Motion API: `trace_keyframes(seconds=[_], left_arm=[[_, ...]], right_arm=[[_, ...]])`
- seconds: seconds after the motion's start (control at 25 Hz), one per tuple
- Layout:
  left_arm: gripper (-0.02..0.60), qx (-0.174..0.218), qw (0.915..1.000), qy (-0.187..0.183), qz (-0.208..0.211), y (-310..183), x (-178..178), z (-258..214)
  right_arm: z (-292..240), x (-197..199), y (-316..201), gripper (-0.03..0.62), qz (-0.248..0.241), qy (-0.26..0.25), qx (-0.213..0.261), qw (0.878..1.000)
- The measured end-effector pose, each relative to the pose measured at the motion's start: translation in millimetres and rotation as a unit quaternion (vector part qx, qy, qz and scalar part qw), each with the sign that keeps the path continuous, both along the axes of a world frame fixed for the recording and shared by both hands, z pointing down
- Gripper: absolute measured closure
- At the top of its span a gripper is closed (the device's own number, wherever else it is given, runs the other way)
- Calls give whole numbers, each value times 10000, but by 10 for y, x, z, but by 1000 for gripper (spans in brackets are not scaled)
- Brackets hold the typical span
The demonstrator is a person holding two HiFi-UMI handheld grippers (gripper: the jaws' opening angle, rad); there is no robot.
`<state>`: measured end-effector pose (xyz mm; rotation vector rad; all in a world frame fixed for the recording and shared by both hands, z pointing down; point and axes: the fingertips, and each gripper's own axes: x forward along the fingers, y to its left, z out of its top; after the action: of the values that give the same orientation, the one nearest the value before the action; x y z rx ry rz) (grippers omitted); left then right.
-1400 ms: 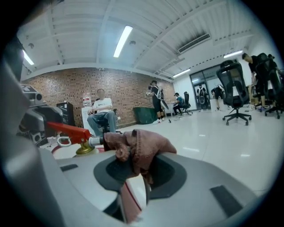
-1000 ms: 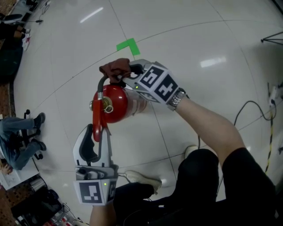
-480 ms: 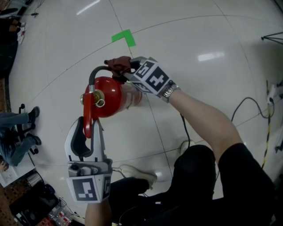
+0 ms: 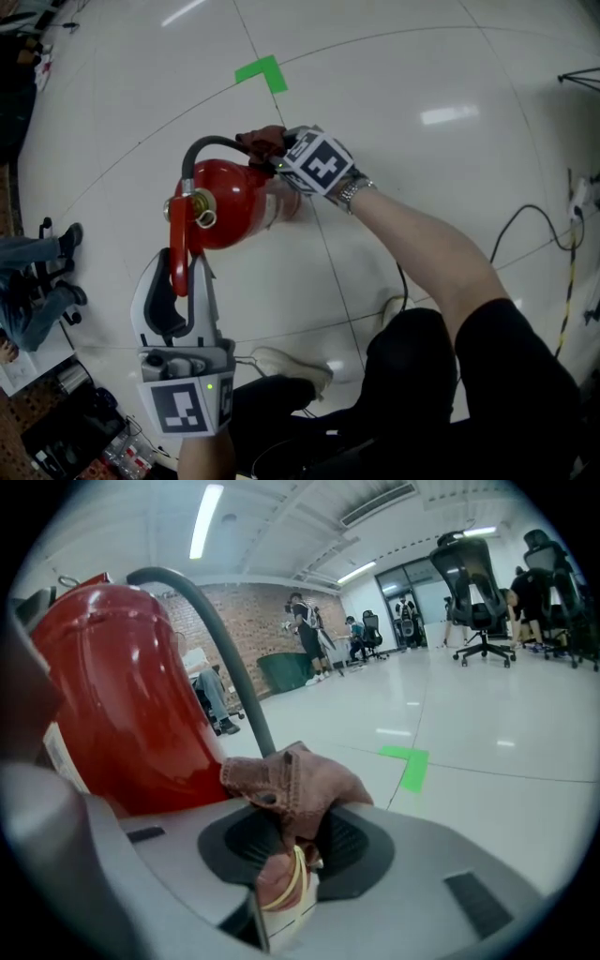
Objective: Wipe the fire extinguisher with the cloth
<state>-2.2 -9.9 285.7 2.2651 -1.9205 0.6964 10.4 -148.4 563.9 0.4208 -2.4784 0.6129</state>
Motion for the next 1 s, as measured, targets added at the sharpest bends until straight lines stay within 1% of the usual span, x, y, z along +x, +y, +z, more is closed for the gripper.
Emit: trace_keyframes(seconds=[0.16, 0.32, 0.48, 0.6, 0.8, 0.92, 1.0], left_arm=[[446, 10, 10000, -26, -15, 1, -5, 5], [446, 35, 10000, -1, -26, 5, -1, -1], [446, 56, 10000, 21, -40, 5, 3, -6], [446, 79, 9999, 46, -60, 9, 1, -5], [446, 88, 9999, 57, -63, 8, 3, -5], [446, 77, 10000, 30, -53, 13, -6, -5], [446, 87, 10000, 10, -45, 12, -6, -9]], right_arm=[[248, 25, 7, 488, -19, 254, -132, 9996], [431, -1, 24, 488, -5, 316, -277, 9991], [658, 45, 81, 488, -25, 598, -501, 9970], [802, 72, 103, 488, -10, 769, -560, 9955], [1012, 154, 139, 488, 89, 1027, -785, 9916], [1122, 196, 142, 488, 189, 1155, -842, 9896], [1185, 192, 192, 488, 205, 1155, -1014, 9879]])
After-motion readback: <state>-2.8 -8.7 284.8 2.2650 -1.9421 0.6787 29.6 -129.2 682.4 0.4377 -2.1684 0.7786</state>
